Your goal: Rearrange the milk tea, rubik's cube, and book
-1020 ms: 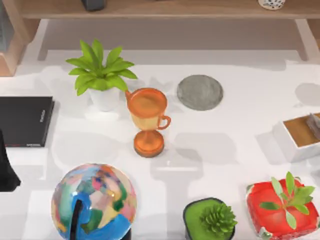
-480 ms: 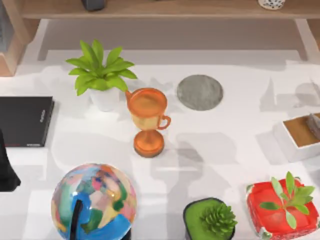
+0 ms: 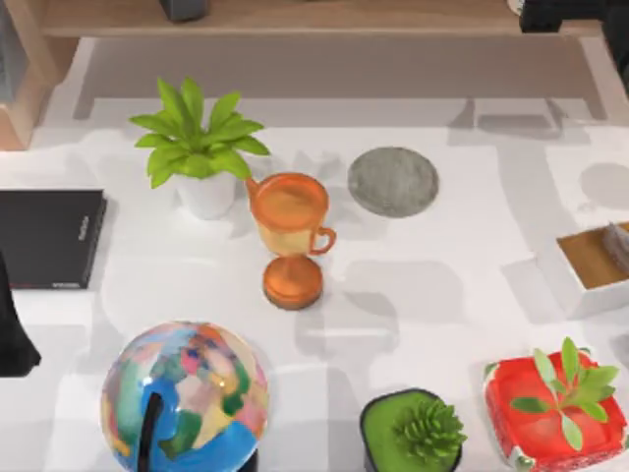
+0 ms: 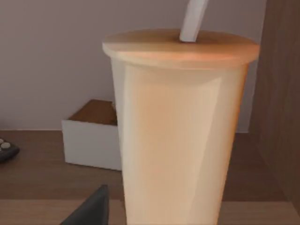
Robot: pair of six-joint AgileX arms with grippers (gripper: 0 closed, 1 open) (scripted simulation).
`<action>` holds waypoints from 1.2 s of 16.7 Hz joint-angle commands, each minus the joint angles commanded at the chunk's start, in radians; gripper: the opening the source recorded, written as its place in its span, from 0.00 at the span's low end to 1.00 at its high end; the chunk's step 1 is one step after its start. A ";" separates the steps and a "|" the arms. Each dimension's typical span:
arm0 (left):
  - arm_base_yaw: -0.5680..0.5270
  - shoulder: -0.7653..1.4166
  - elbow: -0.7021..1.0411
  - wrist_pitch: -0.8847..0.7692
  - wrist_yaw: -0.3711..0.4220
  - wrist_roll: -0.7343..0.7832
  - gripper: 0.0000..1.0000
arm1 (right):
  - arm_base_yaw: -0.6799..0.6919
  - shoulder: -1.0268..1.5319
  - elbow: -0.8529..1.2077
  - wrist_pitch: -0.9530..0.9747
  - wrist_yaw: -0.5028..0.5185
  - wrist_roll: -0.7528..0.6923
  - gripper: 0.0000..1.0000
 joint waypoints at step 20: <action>0.000 0.000 0.000 0.000 0.000 0.000 1.00 | -0.031 0.383 0.427 -0.040 -0.020 -0.001 1.00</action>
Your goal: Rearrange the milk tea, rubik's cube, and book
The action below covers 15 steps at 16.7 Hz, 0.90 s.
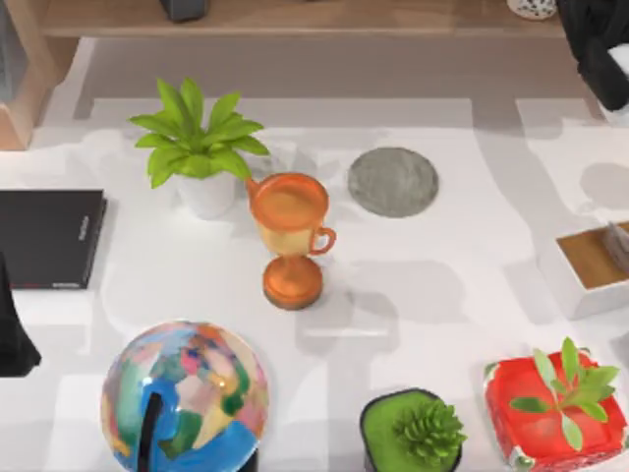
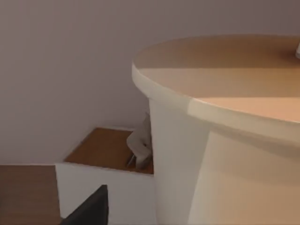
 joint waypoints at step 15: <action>0.000 0.000 0.000 0.000 0.000 0.000 1.00 | -0.005 0.020 0.028 -0.010 -0.004 0.000 0.25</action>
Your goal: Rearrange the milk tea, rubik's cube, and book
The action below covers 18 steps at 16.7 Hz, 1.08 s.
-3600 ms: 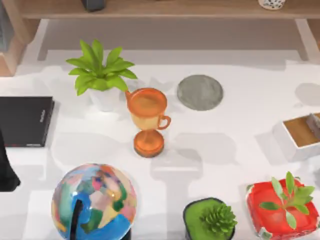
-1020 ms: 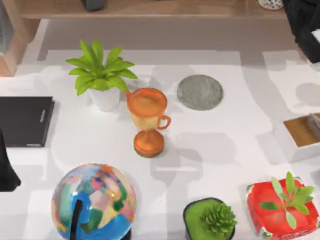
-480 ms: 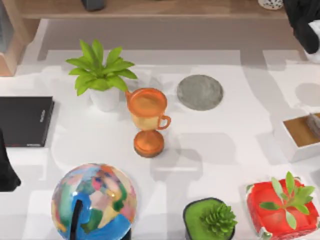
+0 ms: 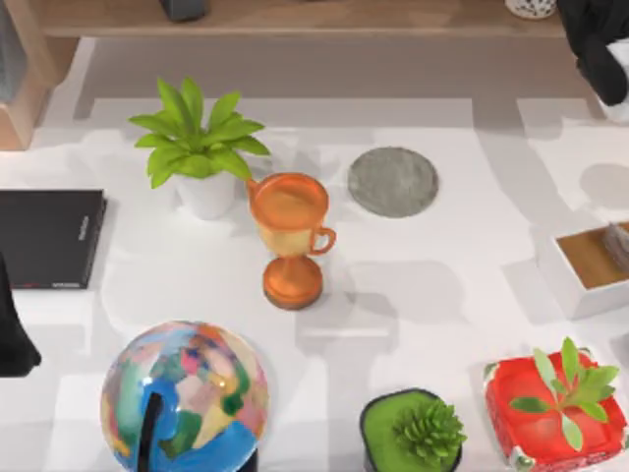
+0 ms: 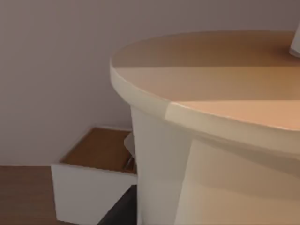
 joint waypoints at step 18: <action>0.000 0.000 0.000 0.000 0.000 0.000 1.00 | 0.028 -0.139 -0.167 0.032 0.023 0.003 0.00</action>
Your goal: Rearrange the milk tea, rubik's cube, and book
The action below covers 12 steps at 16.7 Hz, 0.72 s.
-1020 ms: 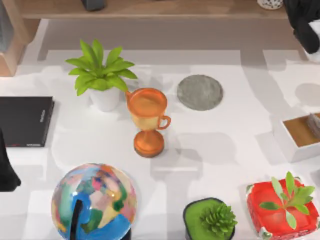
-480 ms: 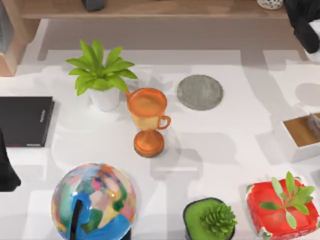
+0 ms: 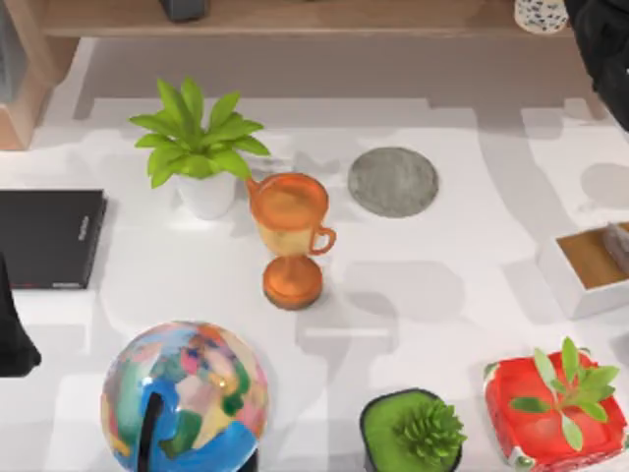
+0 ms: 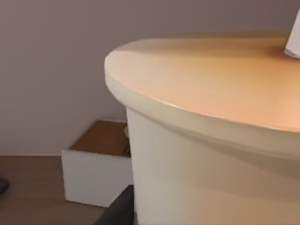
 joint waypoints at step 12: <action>0.000 0.000 0.000 0.000 0.000 0.000 1.00 | 0.061 -0.136 -0.172 0.071 0.039 0.004 0.00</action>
